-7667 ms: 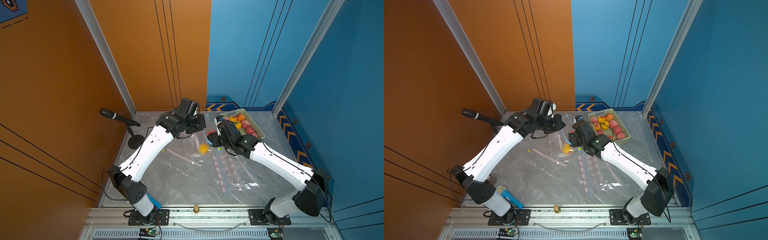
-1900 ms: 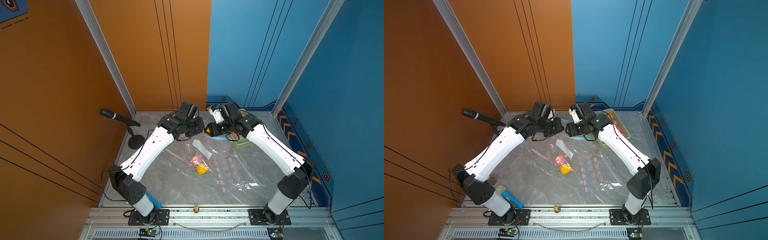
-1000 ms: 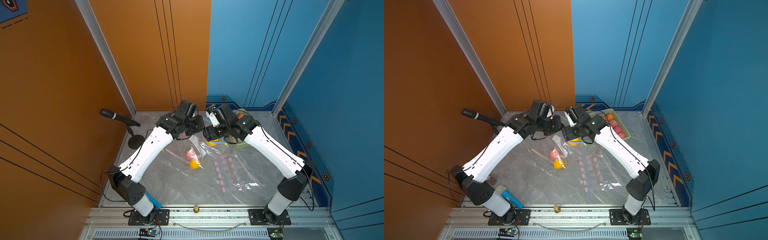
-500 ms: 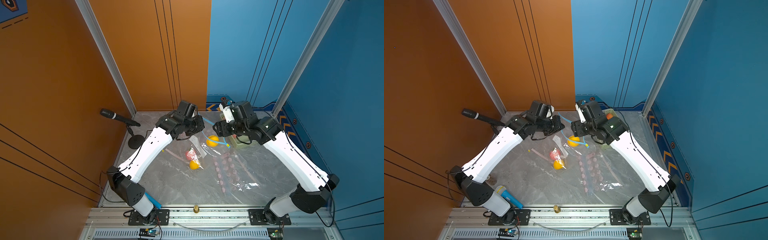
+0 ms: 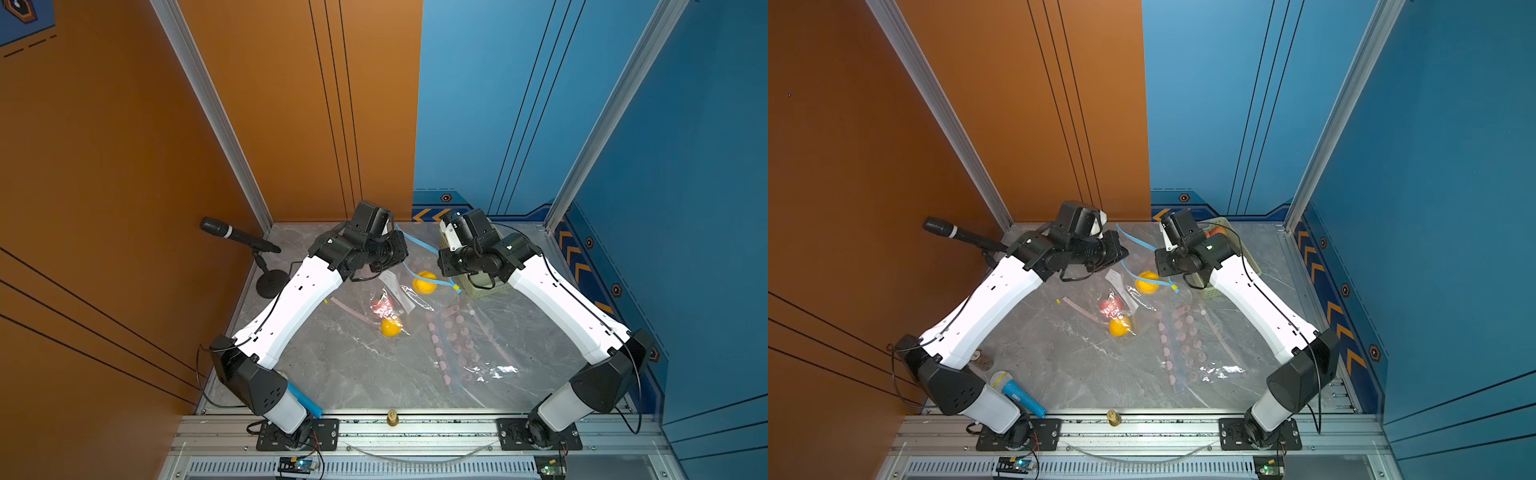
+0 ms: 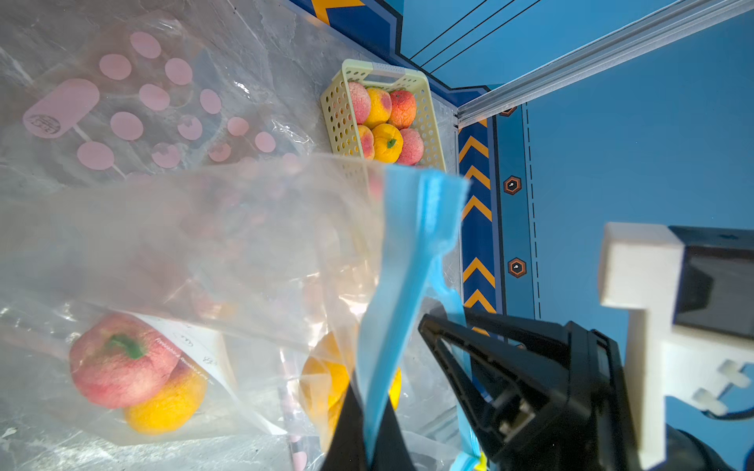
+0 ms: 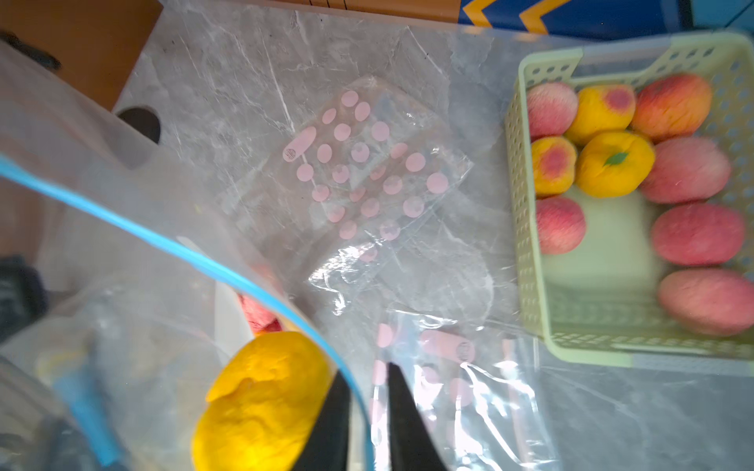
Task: Place the peach in a zip-top bag and seal the zipper
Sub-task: Adjust the zipper food storage bag at the center of the board.
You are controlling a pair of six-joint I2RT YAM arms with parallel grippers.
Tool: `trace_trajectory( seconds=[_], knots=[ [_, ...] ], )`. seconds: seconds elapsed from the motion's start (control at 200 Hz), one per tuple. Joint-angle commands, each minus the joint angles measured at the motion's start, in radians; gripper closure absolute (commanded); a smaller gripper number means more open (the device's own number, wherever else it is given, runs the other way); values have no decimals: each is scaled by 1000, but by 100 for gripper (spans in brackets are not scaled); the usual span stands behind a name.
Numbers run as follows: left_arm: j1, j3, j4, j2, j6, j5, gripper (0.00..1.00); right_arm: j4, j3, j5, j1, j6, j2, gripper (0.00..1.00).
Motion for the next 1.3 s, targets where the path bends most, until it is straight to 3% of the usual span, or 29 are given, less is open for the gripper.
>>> trace_trajectory(
  seconds=[0.0, 0.215, 0.355, 0.606, 0.806, 1.011, 1.136, 1.297],
  knots=[
    [15, -18, -1, -18, -8, 15, 100, -10, 41, 36, 12, -20, -19, 96],
    [29, -38, 0, -12, -7, 30, 100, -138, 195, 238, 74, -74, -18, 100],
    [59, -66, -19, -41, -4, 34, 100, -246, 282, 443, 96, -83, 2, 100],
    [73, -96, -27, -93, -10, 23, 100, -317, 330, 524, 129, -103, 33, 100],
    [54, -78, -27, -88, -22, 52, 100, -314, 339, 467, 138, -101, 29, 100],
    [17, -33, -27, -131, -15, -7, 100, -256, 302, 300, 120, -98, -3, 98],
    [24, -68, -27, -145, -32, -43, 100, -221, 262, 209, 110, -92, 1, 85],
    [34, -82, -26, -120, -51, -26, 100, -193, 262, 89, 43, -95, -9, 59]
  ],
)
